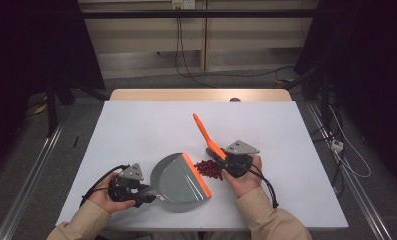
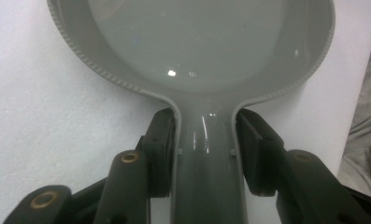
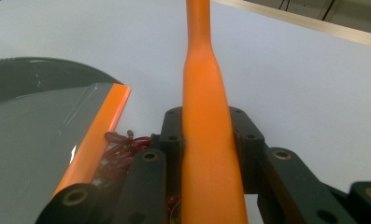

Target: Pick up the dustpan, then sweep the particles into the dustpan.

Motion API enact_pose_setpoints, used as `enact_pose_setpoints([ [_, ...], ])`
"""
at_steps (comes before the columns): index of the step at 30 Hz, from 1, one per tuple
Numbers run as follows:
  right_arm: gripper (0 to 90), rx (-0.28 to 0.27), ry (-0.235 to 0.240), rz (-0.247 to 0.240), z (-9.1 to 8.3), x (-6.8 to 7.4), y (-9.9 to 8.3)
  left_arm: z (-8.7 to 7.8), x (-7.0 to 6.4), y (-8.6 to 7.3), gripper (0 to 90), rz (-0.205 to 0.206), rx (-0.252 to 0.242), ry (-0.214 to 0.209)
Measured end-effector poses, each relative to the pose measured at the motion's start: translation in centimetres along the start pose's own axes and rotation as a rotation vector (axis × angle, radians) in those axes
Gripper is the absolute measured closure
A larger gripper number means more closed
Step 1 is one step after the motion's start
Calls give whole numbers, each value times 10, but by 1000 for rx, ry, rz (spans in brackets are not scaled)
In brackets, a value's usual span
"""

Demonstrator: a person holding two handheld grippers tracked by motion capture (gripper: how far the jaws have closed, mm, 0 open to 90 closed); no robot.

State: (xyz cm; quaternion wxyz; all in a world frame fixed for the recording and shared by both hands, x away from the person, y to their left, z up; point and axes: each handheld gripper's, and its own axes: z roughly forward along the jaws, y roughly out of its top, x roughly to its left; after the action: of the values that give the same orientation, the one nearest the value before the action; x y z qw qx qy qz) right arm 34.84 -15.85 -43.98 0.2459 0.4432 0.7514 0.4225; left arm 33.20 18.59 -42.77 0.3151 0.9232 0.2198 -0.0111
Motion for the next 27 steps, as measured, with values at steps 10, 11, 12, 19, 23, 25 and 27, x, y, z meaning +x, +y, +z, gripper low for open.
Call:
enact_pose_setpoints([
  [10, 712, -7, -17, 4, 0, 7, -1, -1, 0, 1, 625, -15, 3, -1],
  [11, 711, -8, -18, 6, 0, 7, -1, -1, 0, 1, 625, -7, 9, -2],
  [12, 712, -10, -19, 6, 0, 7, -1, -1, 0, 1, 625, -15, 5, -2],
  [19, 711, -12, -17, 22, 0, 8, -1, -1, 0, 1, 626, -23, 3, -10],
  [23, 711, -12, -16, 22, 1, 10, -1, -1, 0, 1, 627, -25, 2, -12],
  [25, 710, -12, -17, 17, 1, 12, -1, -1, 0, 2, 627, -25, 4, -14],
  [27, 710, -12, -13, 16, 2, 13, -1, 0, 0, 2, 627, -25, 6, -17],
])
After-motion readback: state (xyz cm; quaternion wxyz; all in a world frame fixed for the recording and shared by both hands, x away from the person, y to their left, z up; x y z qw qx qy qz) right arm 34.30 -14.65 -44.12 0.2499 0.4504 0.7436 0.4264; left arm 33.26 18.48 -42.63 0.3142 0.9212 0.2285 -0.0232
